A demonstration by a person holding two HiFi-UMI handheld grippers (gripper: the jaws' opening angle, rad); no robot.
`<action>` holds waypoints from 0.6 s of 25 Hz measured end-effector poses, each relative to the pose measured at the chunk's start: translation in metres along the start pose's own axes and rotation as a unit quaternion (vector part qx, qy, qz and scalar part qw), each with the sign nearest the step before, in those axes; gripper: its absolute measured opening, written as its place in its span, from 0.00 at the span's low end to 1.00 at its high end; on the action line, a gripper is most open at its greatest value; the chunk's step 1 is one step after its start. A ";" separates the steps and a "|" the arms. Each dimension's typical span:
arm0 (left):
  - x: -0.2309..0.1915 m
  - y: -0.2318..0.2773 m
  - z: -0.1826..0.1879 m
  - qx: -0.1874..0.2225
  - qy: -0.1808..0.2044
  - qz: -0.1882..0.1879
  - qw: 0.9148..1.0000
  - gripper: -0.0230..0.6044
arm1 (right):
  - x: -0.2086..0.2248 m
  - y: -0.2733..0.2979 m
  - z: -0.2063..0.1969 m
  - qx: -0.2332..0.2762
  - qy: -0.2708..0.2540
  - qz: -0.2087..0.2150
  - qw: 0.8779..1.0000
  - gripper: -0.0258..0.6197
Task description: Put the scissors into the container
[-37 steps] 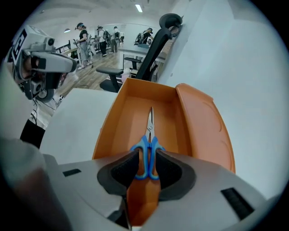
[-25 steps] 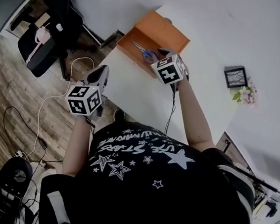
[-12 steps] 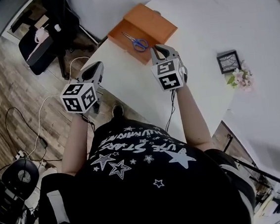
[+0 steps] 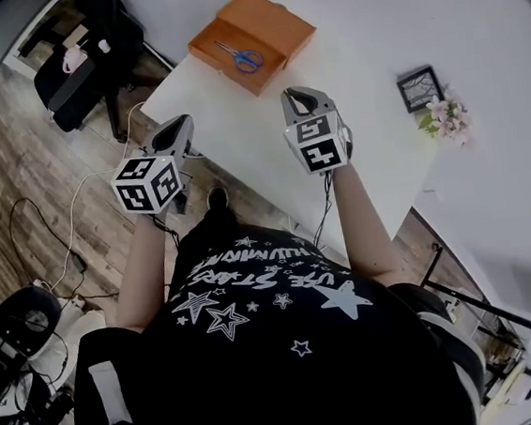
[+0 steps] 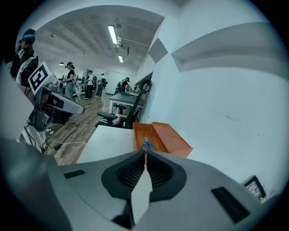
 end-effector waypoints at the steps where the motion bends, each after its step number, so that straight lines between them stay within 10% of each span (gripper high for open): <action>1: 0.007 -0.004 -0.004 0.001 0.001 0.000 1.000 0.07 | -0.002 -0.008 -0.004 0.000 -0.002 0.000 1.000 0.12; 15: 0.088 -0.069 -0.059 -0.003 0.003 -0.005 1.000 0.07 | -0.041 -0.113 -0.066 -0.004 0.015 0.008 1.000 0.12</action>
Point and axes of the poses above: the fingertips, and each gripper's own axes: y forward along the fingers, x to its right, z out of its top, the point moved 10 cm from there along -y, backward along the fingers, and after that the axes turned 7 degrees about x, right-handed, at the moved point
